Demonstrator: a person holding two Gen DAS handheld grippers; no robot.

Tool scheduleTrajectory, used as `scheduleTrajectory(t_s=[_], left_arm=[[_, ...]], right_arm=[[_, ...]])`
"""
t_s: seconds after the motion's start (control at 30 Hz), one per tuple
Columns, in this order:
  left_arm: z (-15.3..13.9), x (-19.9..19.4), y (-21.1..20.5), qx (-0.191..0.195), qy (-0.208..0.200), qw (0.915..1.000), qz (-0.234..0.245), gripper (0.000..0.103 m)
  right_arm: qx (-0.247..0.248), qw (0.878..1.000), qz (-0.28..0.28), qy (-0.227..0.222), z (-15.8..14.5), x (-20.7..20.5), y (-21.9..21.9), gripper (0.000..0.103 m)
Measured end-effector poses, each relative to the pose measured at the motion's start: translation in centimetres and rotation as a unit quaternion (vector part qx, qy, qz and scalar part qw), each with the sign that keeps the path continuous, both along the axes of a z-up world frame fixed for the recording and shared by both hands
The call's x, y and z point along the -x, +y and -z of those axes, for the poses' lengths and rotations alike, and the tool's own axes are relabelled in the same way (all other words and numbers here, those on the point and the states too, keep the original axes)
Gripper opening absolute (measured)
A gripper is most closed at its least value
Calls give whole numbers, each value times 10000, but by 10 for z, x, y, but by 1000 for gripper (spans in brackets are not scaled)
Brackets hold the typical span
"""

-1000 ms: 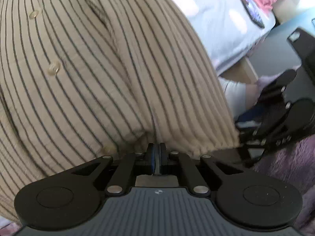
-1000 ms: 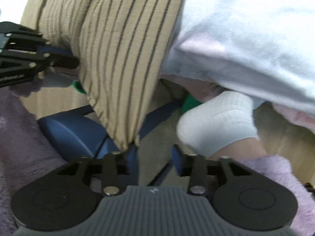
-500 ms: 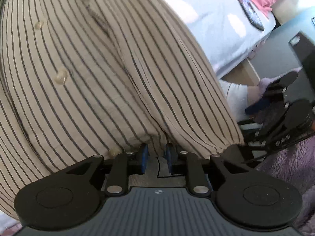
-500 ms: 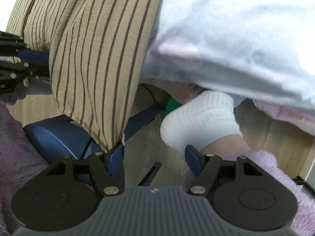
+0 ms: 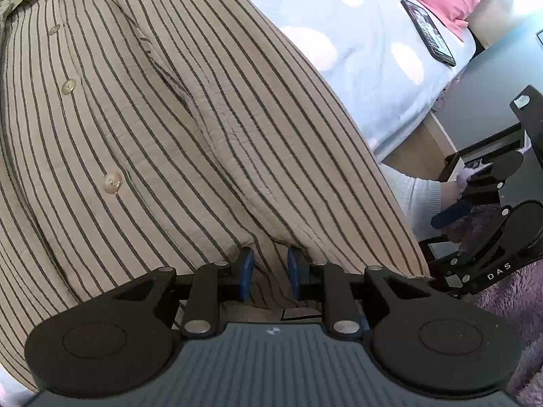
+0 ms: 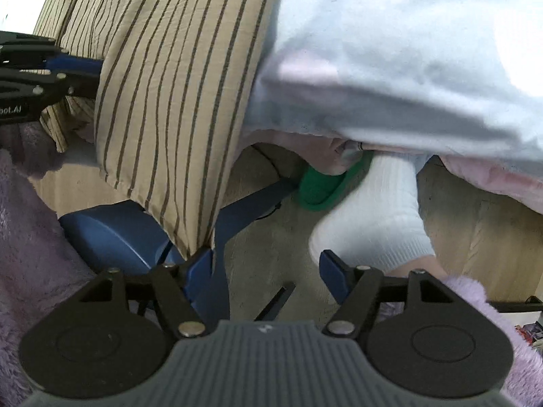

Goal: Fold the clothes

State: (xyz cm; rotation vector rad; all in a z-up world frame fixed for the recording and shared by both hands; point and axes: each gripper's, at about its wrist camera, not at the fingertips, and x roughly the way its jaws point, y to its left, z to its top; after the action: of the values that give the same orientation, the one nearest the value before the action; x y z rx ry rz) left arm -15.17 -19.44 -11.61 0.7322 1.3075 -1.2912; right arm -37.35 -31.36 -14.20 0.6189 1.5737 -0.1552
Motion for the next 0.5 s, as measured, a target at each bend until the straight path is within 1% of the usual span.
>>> scheduleTrajectory(t_s=[0.07,0.13,0.27,0.3,0.33,0.4,0.5], left_arm=[[-1,2,-4,41,-18,10000,6,19],[0,4,-7,56,8,10000,13,19],[3,8,-10,-5,-17,9999,101,19],[3,7,-9,-20,-23,9999,128,19],[2,6,-8,-32,-27,9999,150,19],[2,6,-9,-51,-31,9998,179,19],[3,8,-10,-80,-29,9997,228,19]], right_arm=[[-198,9993,307,64,4,5,-10,72],[-282,9972,688,113,7,11,-21,72],[-488,9874,1491,200,14,33,-40,72],[-548,9856,1586,206,15,37,-42,72],[-538,9860,1565,200,14,32,-34,72],[-282,9901,1374,104,10,21,-17,72],[20,9898,1419,-87,-6,20,-19,72]])
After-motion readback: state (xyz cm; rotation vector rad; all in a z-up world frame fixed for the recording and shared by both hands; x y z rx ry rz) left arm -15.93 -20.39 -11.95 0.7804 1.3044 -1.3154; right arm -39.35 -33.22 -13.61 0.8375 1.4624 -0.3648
